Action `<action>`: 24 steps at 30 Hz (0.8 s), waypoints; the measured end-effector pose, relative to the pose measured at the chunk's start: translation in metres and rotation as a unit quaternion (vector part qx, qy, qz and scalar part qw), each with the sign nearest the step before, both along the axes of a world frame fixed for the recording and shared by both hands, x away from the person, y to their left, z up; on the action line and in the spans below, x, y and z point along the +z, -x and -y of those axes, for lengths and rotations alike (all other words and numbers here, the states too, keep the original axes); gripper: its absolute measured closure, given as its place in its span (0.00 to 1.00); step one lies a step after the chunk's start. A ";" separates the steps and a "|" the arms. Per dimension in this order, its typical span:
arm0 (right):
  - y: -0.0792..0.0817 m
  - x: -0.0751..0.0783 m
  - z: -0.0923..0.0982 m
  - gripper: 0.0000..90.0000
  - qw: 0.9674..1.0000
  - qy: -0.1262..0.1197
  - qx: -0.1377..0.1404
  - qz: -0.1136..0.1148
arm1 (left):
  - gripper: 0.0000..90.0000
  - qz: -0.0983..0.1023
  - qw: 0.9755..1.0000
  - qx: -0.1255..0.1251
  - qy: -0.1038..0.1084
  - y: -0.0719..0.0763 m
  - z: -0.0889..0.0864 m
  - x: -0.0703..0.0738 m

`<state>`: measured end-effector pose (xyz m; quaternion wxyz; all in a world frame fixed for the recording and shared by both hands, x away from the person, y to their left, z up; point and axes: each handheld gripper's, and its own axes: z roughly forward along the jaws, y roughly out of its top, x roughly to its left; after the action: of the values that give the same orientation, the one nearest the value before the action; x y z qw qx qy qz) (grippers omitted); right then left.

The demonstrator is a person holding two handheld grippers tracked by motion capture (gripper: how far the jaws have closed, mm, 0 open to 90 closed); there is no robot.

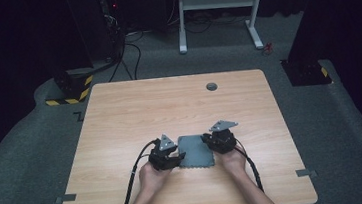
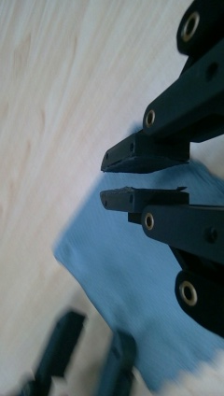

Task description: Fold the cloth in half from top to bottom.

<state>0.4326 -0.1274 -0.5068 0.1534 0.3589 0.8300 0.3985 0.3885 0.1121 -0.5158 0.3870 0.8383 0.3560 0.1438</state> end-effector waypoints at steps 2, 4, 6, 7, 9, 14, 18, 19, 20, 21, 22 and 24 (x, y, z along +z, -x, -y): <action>0.013 -0.002 -0.001 0.88 1.000 0.013 0.016 0.002 | 0.59 0.000 1.000 -0.005 -0.018 0.003 0.001 -0.004; 0.026 -0.007 0.003 0.85 0.999 0.015 0.029 -0.008 | 0.59 0.001 1.000 -0.003 -0.005 0.006 -0.004 -0.006; 0.029 -0.009 0.003 0.83 0.999 0.021 0.031 -0.010 | 0.58 0.005 1.000 -0.001 -0.001 0.007 -0.005 -0.007; 0.035 -0.015 0.008 0.81 0.999 0.022 0.032 -0.006 | 0.58 0.012 1.000 0.000 0.002 0.010 -0.007 -0.009; 0.037 -0.016 0.010 0.80 0.999 0.016 0.030 -0.008 | 0.57 0.011 1.000 0.003 0.005 0.011 -0.007 -0.010; 0.039 -0.012 0.017 0.74 1.000 0.009 0.019 -0.009 | 0.52 0.005 1.000 0.007 0.007 0.011 -0.010 -0.009; 0.042 -0.007 0.024 0.70 1.000 -0.005 0.008 0.000 | 0.50 0.007 1.000 0.013 0.023 0.014 -0.017 -0.007; 0.042 -0.007 0.024 0.70 1.000 -0.005 0.008 0.000 | 0.50 0.010 0.999 0.019 0.029 0.015 -0.020 -0.007; 0.043 -0.006 0.026 0.70 1.000 -0.008 0.006 -0.001 | 0.50 0.013 0.999 0.027 0.039 0.016 -0.024 -0.006; 0.042 -0.005 0.030 0.68 1.000 -0.017 0.002 -0.007 | 0.50 0.016 0.998 0.039 0.051 0.017 -0.031 -0.005; 0.042 -0.005 0.030 0.68 1.000 -0.017 0.002 -0.007 | 0.50 0.016 0.998 0.039 0.051 0.017 -0.031 -0.005; 0.042 -0.003 0.035 0.67 1.000 -0.020 -0.003 -0.006 | 0.49 0.019 0.996 0.054 0.067 0.019 -0.041 -0.004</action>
<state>0.3903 -0.1621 -0.5102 0.1425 0.3670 0.8215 0.4125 0.3694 0.1529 -0.5193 0.4409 0.7871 0.4023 0.1557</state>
